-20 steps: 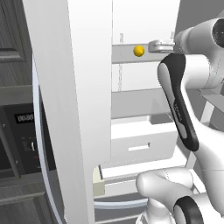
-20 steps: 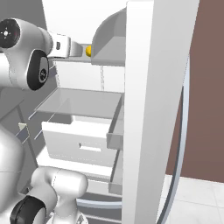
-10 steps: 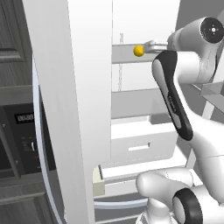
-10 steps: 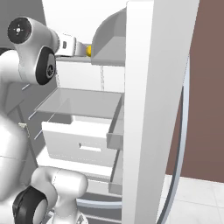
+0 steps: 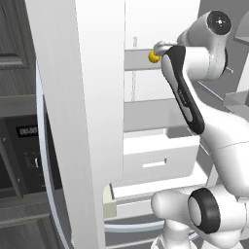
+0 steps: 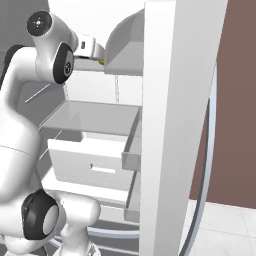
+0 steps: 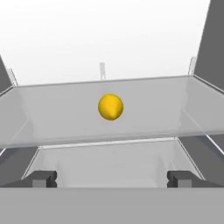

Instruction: Retrieve a lemon from the fridge and place it on the cutting board with the fish.

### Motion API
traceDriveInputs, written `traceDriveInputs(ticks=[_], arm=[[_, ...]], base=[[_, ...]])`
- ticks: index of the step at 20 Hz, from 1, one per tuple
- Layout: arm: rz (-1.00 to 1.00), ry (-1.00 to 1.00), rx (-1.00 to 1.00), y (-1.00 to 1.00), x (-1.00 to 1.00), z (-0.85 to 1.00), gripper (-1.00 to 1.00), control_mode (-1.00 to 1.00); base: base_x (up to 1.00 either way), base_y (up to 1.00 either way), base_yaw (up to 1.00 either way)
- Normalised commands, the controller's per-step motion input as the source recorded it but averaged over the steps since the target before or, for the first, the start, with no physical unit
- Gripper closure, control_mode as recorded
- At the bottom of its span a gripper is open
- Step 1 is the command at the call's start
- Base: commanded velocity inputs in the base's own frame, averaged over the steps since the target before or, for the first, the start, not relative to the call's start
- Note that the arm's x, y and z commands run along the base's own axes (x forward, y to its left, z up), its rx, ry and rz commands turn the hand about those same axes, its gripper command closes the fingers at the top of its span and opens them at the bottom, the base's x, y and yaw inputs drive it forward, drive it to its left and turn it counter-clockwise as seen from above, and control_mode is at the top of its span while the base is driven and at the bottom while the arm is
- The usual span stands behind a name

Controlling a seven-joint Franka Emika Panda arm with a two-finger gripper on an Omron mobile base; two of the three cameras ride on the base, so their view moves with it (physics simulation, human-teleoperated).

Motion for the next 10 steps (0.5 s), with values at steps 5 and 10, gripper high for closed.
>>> traceDriveInputs(ticks=[5, 10], arm=[[0.00, 0.01, 0.00, 0.00, 0.41, -0.16, -1.00, -1.00], [0.00, 0.00, 0.00, 0.00, 0.40, -0.17, -1.00, -1.00]], base=[[0.00, 0.00, 0.00], [0.00, 0.00, 0.00]])
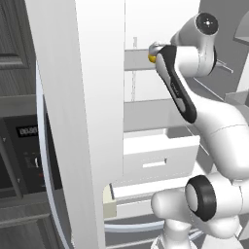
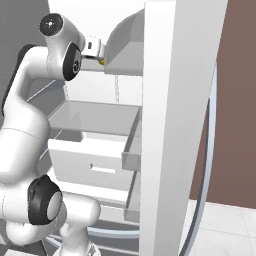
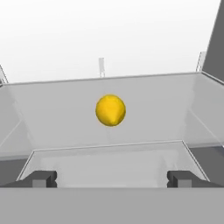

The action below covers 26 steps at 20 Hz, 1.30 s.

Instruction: Retrieve a lemon from the fridge and place it on the cutting board with the fish.

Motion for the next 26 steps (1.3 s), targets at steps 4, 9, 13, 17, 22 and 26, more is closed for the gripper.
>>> traceDriveInputs(ticks=[4, 9, 13, 17, 22, 26], arm=[[0.00, 0.06, -0.01, 0.00, 0.30, -0.01, -1.00, -1.00], [0.00, 0.07, -0.01, 0.00, 0.28, 0.00, -1.00, -1.00], [0.00, 0.00, -0.01, 0.00, 0.27, -0.03, -1.00, -1.00], [0.00, 0.00, 0.00, 0.00, 0.28, -0.09, -1.00, -1.00], [0.00, 0.00, 0.00, 0.00, 0.30, -0.13, -1.00, -1.00], [0.00, 0.00, 0.00, 0.00, 0.33, -0.07, -1.00, -1.00]], base=[[0.00, 0.00, 0.00], [0.00, 0.00, 0.00], [0.00, 0.00, 0.00], [0.00, 0.00, 0.00], [0.00, 0.00, 0.00], [0.00, 0.00, 0.00]])
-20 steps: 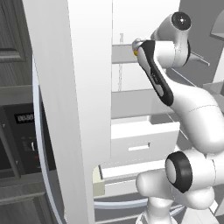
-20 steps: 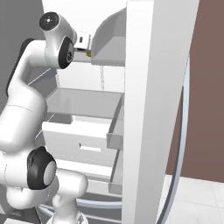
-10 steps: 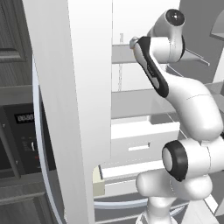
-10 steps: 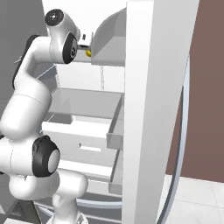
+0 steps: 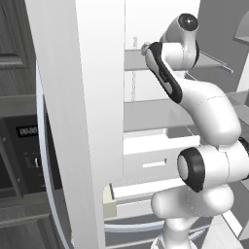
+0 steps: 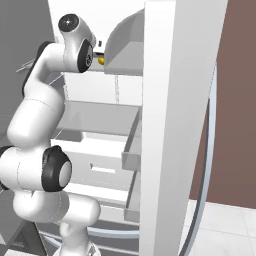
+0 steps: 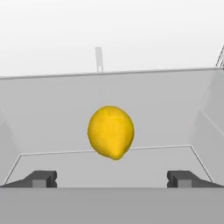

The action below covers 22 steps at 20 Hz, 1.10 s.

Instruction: Retrieve a lemon from the fridge and place it on the cutting board with the fish.

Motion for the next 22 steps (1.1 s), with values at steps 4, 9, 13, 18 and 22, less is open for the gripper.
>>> traceDriveInputs(ticks=[4, 9, 13, 18, 22], arm=[[0.00, 0.00, -0.01, 0.00, 0.40, 0.00, -1.00, -1.00], [0.00, 0.00, 0.00, 0.00, 0.35, 0.00, -1.00, -1.00], [0.00, 0.01, 0.00, 0.00, 0.14, 0.00, -1.00, -1.00], [0.00, 0.06, 0.00, 0.00, 0.03, 0.00, -1.00, -1.00], [0.00, 0.07, 0.00, 0.00, 0.09, -0.07, -1.00, -1.00]], base=[[0.00, 0.00, 0.00], [0.00, 0.00, 0.00], [0.00, 0.00, 0.00], [0.00, 0.00, 0.00], [0.00, 0.00, 0.00]])
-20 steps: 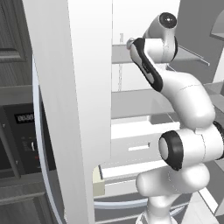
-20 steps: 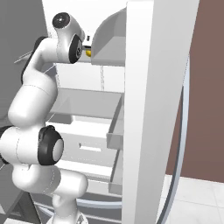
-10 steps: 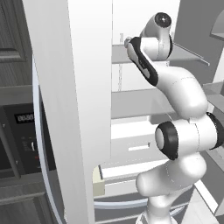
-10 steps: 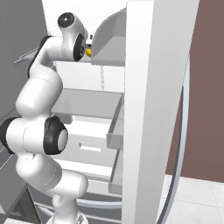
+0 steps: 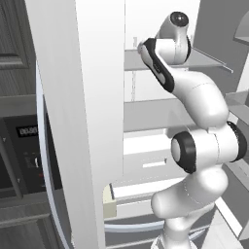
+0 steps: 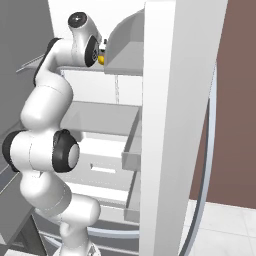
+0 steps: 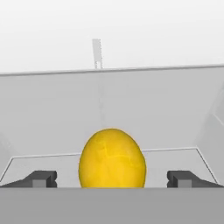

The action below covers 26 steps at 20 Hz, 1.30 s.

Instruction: Retrieve a lemon from the fridge and place it on the cutting board with the fish.

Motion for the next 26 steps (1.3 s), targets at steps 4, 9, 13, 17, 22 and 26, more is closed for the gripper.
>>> traceDriveInputs(ticks=[4, 9, 13, 17, 22, 26], arm=[[0.00, 0.03, 0.00, 0.00, 0.18, -0.13, -1.00, -1.00], [0.00, 0.04, 0.00, 0.00, 0.11, -0.09, -1.00, -1.00], [0.00, 0.05, 0.00, 0.00, 0.01, -0.03, -1.00, -1.00], [0.00, 0.01, 0.00, 0.00, 0.00, 0.00, -1.00, -1.00], [0.00, 0.01, 0.00, 0.00, 0.01, 0.00, 1.00, -1.00], [0.00, 0.04, 0.00, 0.00, 0.00, 0.00, 1.00, -1.00]], base=[[0.00, 0.00, 0.00], [0.00, 0.00, 0.00], [0.00, 0.00, 0.00], [0.00, 0.00, 0.00], [0.00, 0.00, 0.00], [0.00, 0.00, 0.00]])
